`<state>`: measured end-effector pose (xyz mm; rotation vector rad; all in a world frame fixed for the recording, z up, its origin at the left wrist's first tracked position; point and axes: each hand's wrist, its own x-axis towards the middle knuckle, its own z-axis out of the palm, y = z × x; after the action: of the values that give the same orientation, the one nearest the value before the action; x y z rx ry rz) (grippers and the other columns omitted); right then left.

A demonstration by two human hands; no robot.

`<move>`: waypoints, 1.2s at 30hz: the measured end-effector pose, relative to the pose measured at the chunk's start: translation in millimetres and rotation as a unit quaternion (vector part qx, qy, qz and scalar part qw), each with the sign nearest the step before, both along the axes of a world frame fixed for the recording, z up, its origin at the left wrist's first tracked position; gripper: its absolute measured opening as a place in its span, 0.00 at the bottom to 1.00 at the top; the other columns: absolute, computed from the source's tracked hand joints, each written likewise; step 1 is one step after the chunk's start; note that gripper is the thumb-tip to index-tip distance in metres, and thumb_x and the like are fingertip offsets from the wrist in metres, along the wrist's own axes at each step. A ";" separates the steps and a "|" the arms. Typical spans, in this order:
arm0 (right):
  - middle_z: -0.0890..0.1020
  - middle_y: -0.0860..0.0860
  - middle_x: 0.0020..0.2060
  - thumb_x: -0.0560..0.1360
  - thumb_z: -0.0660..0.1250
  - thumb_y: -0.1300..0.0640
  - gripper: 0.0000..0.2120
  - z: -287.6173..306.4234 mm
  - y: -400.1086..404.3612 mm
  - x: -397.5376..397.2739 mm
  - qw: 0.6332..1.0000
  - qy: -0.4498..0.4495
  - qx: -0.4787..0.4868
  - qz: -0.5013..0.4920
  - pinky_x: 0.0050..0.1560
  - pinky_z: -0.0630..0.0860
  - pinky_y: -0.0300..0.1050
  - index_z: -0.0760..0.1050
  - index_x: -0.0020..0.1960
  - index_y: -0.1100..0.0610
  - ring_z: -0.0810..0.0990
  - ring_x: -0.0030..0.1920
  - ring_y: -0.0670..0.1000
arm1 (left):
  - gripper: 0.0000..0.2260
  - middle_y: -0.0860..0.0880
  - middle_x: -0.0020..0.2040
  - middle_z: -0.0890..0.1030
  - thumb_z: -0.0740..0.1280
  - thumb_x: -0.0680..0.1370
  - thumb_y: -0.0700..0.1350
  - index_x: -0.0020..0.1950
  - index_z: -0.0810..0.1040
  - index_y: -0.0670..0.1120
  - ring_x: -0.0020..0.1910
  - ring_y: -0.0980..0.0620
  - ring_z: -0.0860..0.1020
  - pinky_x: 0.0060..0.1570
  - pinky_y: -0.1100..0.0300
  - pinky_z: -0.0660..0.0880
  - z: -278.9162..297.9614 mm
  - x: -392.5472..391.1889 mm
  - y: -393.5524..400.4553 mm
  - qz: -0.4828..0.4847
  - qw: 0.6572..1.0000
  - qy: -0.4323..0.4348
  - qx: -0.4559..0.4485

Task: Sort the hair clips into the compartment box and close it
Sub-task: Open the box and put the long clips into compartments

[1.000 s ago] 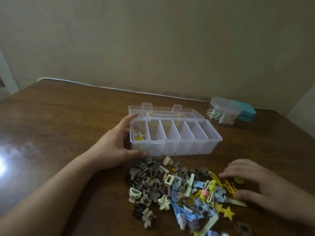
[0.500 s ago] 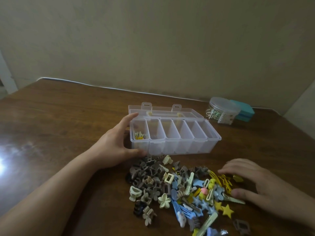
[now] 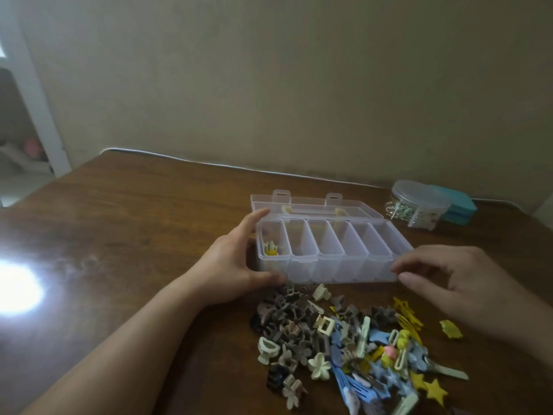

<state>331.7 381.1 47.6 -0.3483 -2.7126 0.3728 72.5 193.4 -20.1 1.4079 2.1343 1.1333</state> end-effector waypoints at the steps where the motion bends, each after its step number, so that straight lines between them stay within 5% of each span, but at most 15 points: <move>1: 0.78 0.30 0.51 0.71 0.66 0.45 0.06 -0.6 -3.5 -3.3 1.000 -0.015 0.007 0.009 0.45 0.74 0.27 0.77 0.46 0.35 0.79 0.48 0.36 | 0.49 0.55 0.76 0.67 0.79 0.67 0.53 0.78 0.50 0.65 0.63 0.64 0.66 0.59 0.67 0.65 -0.7 -0.6 0.0 0.000 1.000 -0.001 -0.001; 4: 0.77 0.30 0.53 0.69 0.63 0.37 0.11 -8.1 -0.1 9.2 0.998 -0.068 -0.010 0.002 0.44 0.75 0.30 0.76 0.51 0.31 0.78 0.50 0.35 | 0.49 0.54 0.76 0.66 0.79 0.67 0.54 0.78 0.50 0.64 0.64 0.64 0.66 0.60 0.65 0.66 -2.1 -2.0 1.6 -0.004 1.000 0.002 -0.001; 8: 0.69 0.24 0.60 0.60 0.55 0.20 0.29 -26.3 21.3 43.3 0.976 -0.216 -0.020 -0.025 0.62 0.70 0.40 0.67 0.59 0.24 0.69 0.62 0.31 | 0.50 0.53 0.77 0.66 0.79 0.66 0.54 0.78 0.50 0.64 0.64 0.62 0.66 0.62 0.62 0.66 -3.5 -2.8 3.2 -0.003 1.000 0.005 -0.003; 10: 0.69 0.24 0.61 0.61 0.59 0.23 0.26 -32.1 23.1 48.6 0.974 -0.219 -0.043 -0.032 0.64 0.68 0.37 0.69 0.58 0.24 0.68 0.64 0.31 | 0.50 0.53 0.77 0.66 0.79 0.66 0.55 0.78 0.50 0.64 0.65 0.62 0.66 0.63 0.60 0.67 -3.2 -2.3 3.6 -0.001 1.000 0.008 -0.003; 13: 0.78 0.30 0.54 0.68 0.72 0.44 0.11 -39.3 19.3 46.6 0.986 -0.145 -0.055 -0.066 0.56 0.73 0.30 0.79 0.49 0.31 0.76 0.56 0.34 | 0.50 0.53 0.78 0.65 0.79 0.66 0.54 0.78 0.50 0.64 0.67 0.60 0.66 0.65 0.58 0.68 -1.6 -1.4 3.2 0.003 1.000 0.013 -0.004; 15: 0.81 0.34 0.47 0.68 0.76 0.62 0.20 -44.2 19.2 46.8 0.992 -0.103 -0.017 -0.074 0.54 0.71 0.26 0.80 0.45 0.35 0.78 0.52 0.35 | 0.50 0.53 0.78 0.65 0.79 0.66 0.54 0.78 0.50 0.64 0.66 0.61 0.65 0.64 0.59 0.67 -0.7 -1.0 2.6 0.004 1.000 0.016 -0.004; 17: 0.81 0.34 0.44 0.68 0.74 0.68 0.23 -42.7 16.9 44.7 0.995 -0.065 0.018 -0.077 0.53 0.70 0.23 0.80 0.45 0.38 0.79 0.50 0.35 | 0.50 0.53 0.77 0.65 0.79 0.66 0.54 0.78 0.50 0.64 0.66 0.61 0.66 0.64 0.59 0.67 -1.0 -0.5 2.0 0.003 1.000 0.012 -0.003; 21: 0.80 0.33 0.44 0.69 0.75 0.62 0.19 -25.8 13.6 36.5 0.996 -0.017 0.036 -0.077 0.48 0.74 0.29 0.79 0.46 0.37 0.79 0.48 0.36 | 0.49 0.52 0.77 0.65 0.79 0.67 0.54 0.78 0.50 0.64 0.66 0.61 0.66 0.64 0.60 0.67 -1.2 -0.7 2.1 0.000 1.000 0.008 -0.002; 25: 0.73 0.29 0.47 0.73 0.67 0.40 0.08 -30.6 9.4 27.9 0.976 -0.158 0.091 -0.122 0.48 0.72 0.36 0.69 0.48 0.31 0.74 0.48 0.37 | 0.50 0.53 0.78 0.64 0.79 0.67 0.54 0.78 0.49 0.64 0.65 0.62 0.64 0.65 0.59 0.67 -0.5 -0.6 2.6 -0.001 1.000 0.007 -0.006; 31: 0.76 0.32 0.44 0.74 0.68 0.50 0.11 -37.4 9.9 24.3 0.976 -0.164 0.062 -0.126 0.46 0.71 0.36 0.71 0.45 0.33 0.72 0.49 0.35 | 0.50 0.54 0.77 0.65 0.79 0.66 0.55 0.78 0.49 0.64 0.64 0.63 0.65 0.63 0.61 0.66 -1.7 -1.3 2.3 -0.003 1.000 0.009 -0.003; 36: 0.75 0.34 0.45 0.74 0.67 0.45 0.06 -36.3 -1.6 12.1 0.982 -0.142 0.042 -0.115 0.46 0.74 0.38 0.73 0.49 0.36 0.73 0.47 0.36 | 0.50 0.54 0.78 0.64 0.79 0.66 0.55 0.78 0.49 0.64 0.65 0.63 0.64 0.66 0.58 0.67 -0.4 -0.5 2.2 -0.004 1.000 0.010 -0.005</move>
<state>343.7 379.4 11.3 -0.7331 -2.9084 0.1513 72.0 195.7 -20.4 1.4268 2.1444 1.1078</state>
